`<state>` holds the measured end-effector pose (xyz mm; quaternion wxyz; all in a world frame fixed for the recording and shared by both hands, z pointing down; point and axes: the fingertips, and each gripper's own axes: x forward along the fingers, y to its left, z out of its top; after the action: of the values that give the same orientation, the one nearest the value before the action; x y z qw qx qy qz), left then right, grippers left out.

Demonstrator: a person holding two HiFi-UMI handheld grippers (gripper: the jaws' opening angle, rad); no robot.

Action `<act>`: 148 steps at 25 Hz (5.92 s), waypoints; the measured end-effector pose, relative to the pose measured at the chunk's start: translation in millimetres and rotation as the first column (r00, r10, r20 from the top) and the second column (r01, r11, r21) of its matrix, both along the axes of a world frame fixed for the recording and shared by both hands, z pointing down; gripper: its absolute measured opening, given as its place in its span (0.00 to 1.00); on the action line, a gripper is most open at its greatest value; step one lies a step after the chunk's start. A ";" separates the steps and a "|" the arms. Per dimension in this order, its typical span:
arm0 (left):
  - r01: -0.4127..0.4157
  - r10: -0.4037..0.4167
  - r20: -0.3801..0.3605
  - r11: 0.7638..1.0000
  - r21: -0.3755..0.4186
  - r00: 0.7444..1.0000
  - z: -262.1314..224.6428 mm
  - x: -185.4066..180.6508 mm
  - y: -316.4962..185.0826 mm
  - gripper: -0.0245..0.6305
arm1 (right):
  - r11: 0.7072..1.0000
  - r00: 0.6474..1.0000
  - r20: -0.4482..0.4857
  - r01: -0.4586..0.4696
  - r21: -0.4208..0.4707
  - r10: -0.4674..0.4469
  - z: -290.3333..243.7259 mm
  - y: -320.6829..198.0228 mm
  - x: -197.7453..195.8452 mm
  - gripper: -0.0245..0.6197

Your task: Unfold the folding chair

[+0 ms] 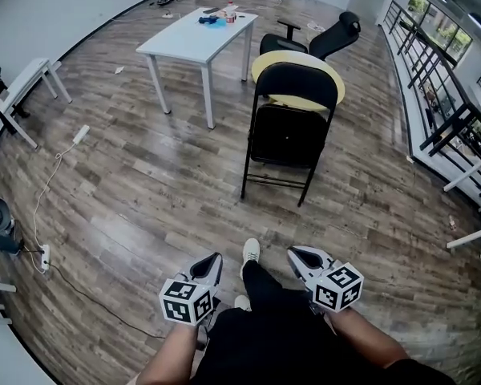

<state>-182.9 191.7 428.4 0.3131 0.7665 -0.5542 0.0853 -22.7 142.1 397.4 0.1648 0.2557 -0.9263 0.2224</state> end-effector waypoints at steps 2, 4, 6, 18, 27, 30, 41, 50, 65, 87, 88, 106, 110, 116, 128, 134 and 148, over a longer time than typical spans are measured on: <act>0.021 -0.021 0.003 1.000 0.003 1.000 0.3 -7.2 -5.2 0.05 | 1.000 1.000 0.006 0.006 0.003 -0.006 1.1 -8.4 -4.7 0.05; 0.030 -0.030 0.009 1.000 0.007 0.999 0.6 -12.2 -9.5 0.05 | 1.000 1.000 0.014 0.011 -0.006 -0.011 6.4 -15.9 -11.1 0.05; 0.041 -0.041 0.012 0.999 0.006 0.999 1.8 -17.3 -13.0 0.05 | 1.000 1.000 0.020 0.022 -0.017 -0.022 13.1 -23.8 -20.3 0.05; 0.068 -0.065 0.075 0.997 -0.031 0.995 5.4 -47.7 -60.8 0.05 | 0.996 0.997 0.060 0.051 -0.074 -0.046 33.5 -80.8 -57.1 0.05; 0.004 0.003 0.101 0.997 -0.074 0.995 12.1 -47.4 -122.1 0.05 | 0.994 0.999 0.054 0.011 -0.108 -0.005 47.9 -141.1 -52.0 0.05; -0.029 0.040 0.111 0.995 -0.098 0.993 15.9 -46.8 -150.3 0.05 | 0.992 0.998 0.057 -0.018 -0.121 0.025 54.0 -170.4 -49.5 0.05; -0.218 0.237 0.229 0.970 -0.107 0.944 4.2 -38.3 -258.8 0.05 | 0.980 0.984 0.082 -0.145 -0.135 0.156 64.4 -283.0 -39.3 0.05; -0.259 0.277 0.308 0.961 -0.096 0.910 -15.1 -35.9 -333.5 0.05 | 0.959 0.957 0.135 -0.236 -0.156 0.258 76.4 -354.1 -28.1 0.05; -0.255 0.269 0.286 0.963 -0.085 0.920 -8.9 -35.9 -380.4 0.05 | 0.945 0.941 0.140 -0.287 -0.160 0.309 86.7 -364.7 -12.4 0.05; -0.476 0.417 0.398 0.878 0.058 0.817 -14.5 -43.1 -592.0 0.05 | 0.793 0.804 0.010 -0.584 -0.172 0.594 102.6 -415.9 27.2 0.05; -0.491 0.430 0.398 0.869 0.062 0.811 -17.0 -45.4 -605.0 0.05 | 0.785 0.796 0.006 -0.597 -0.166 0.606 99.9 -423.7 22.5 0.05; -0.651 0.603 0.334 0.758 0.044 0.724 4.5 -39.2 -809.2 0.14 | 0.640 0.650 -0.029 -0.754 -0.147 0.759 76.0 -497.8 -47.3 0.05; -0.685 0.629 0.376 0.728 0.023 0.681 22.3 -19.9 -858.2 0.17 | 0.551 0.562 -0.042 -0.821 -0.151 0.826 75.8 -497.6 -32.2 0.05; -0.742 0.692 0.406 0.669 -0.048 0.597 46.7 18.5 -908.8 0.23 | 0.423 0.434 -0.064 -0.896 -0.139 0.899 72.3 -488.8 -18.2 0.05; -0.862 0.861 0.352 0.457 -0.219 0.367 88.2 82.6 -923.8 0.35 | 0.250 0.264 -0.108 -0.960 -0.126 0.958 73.8 -466.2 -12.3 0.05; -0.857 0.881 0.375 0.412 -0.310 0.288 110.4 100.7 -914.4 0.35 | 0.189 0.205 -0.115 -0.973 -0.135 0.972 78.7 -444.9 -13.1 0.05; -0.824 0.876 0.364 0.445 -0.352 0.318 106.9 81.4 -873.9 0.33 | 0.228 0.242 -0.093 -0.964 -0.137 0.966 79.1 -418.7 -8.8 0.05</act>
<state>-101.4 -682.3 535.2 0.1049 0.8739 -0.1233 0.4584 -31.5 -276.5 476.5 0.0083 0.7556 -0.5510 0.3542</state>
